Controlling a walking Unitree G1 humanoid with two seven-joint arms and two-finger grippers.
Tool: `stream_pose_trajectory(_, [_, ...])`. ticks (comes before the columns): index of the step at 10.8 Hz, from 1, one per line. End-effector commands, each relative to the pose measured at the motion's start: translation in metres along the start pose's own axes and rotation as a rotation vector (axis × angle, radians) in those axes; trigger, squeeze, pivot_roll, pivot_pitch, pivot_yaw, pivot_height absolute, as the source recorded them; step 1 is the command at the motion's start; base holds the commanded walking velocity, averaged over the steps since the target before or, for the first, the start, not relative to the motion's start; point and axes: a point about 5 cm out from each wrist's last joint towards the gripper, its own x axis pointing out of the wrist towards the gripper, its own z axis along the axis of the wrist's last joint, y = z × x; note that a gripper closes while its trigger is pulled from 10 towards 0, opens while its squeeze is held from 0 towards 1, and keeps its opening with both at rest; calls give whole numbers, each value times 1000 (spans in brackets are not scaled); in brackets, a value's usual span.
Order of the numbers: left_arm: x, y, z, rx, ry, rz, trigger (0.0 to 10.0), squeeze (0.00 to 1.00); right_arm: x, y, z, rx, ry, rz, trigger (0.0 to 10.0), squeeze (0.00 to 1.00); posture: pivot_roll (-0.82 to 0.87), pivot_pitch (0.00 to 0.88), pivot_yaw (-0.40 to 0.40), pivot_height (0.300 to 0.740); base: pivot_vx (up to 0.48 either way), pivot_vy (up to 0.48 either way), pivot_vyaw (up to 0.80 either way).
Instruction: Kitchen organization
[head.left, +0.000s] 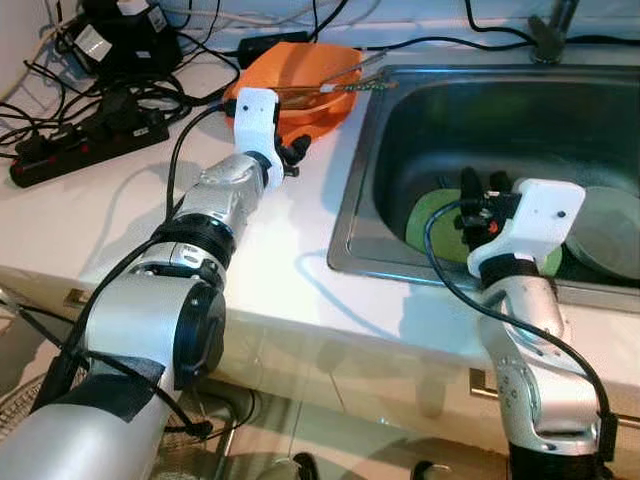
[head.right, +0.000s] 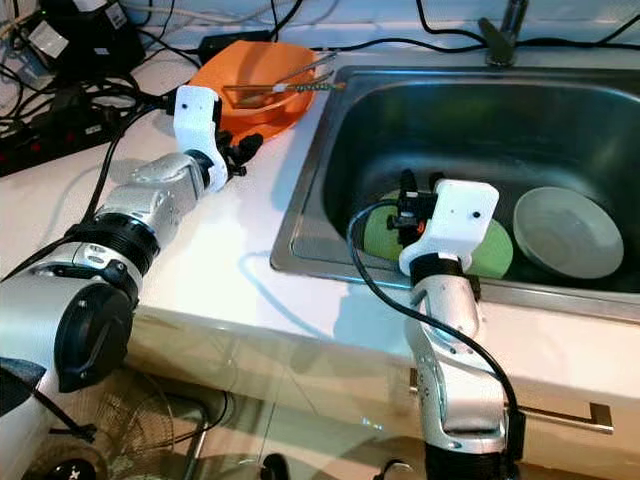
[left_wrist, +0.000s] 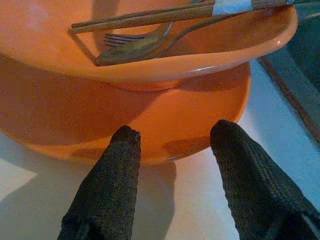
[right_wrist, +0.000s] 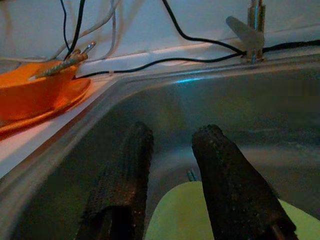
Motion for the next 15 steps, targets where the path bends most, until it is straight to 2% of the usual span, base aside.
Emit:
stream_pose_trajectory(1, [-2,0,-31,-48,120,-7,10000,0,-2,4,0,3,12,13,10000,0,-70,226,155,740,0,0,0])
stream_pose_trajectory(3, [-6,-4,-63,-54,237,-35,10000,0,1,9,-4,8,32,41,10000,0,-41,219,131,740,0,0,0])
stream_pose_trajectory(6, [-10,-4,-74,-47,290,-74,10000,0,8,12,-4,11,30,61,10000,0,-21,202,119,740,0,0,0])
stream_pose_trajectory(8, [-9,-1,-60,-56,255,-95,10000,0,16,14,-3,14,18,72,10000,0,14,182,110,740,0,0,0])
stream_pose_trajectory(9, [-8,2,-45,-78,215,-100,10000,0,20,16,-3,19,11,81,10000,0,27,169,110,740,0,0,0])
stream_pose_trajectory(11, [-9,0,-33,-129,179,-124,10000,0,26,18,-3,24,1,90,10000,0,40,148,107,740,0,0,0])
stream_pose_trajectory(13, [-10,-4,-33,-154,172,-134,10000,0,29,18,-3,22,-6,94,10000,0,43,138,99,740,0,0,0])
stream_pose_trajectory(15, [-19,3,-34,-187,155,-95,10000,0,36,21,-2,19,-14,120,10000,0,54,123,70,740,0,0,0])
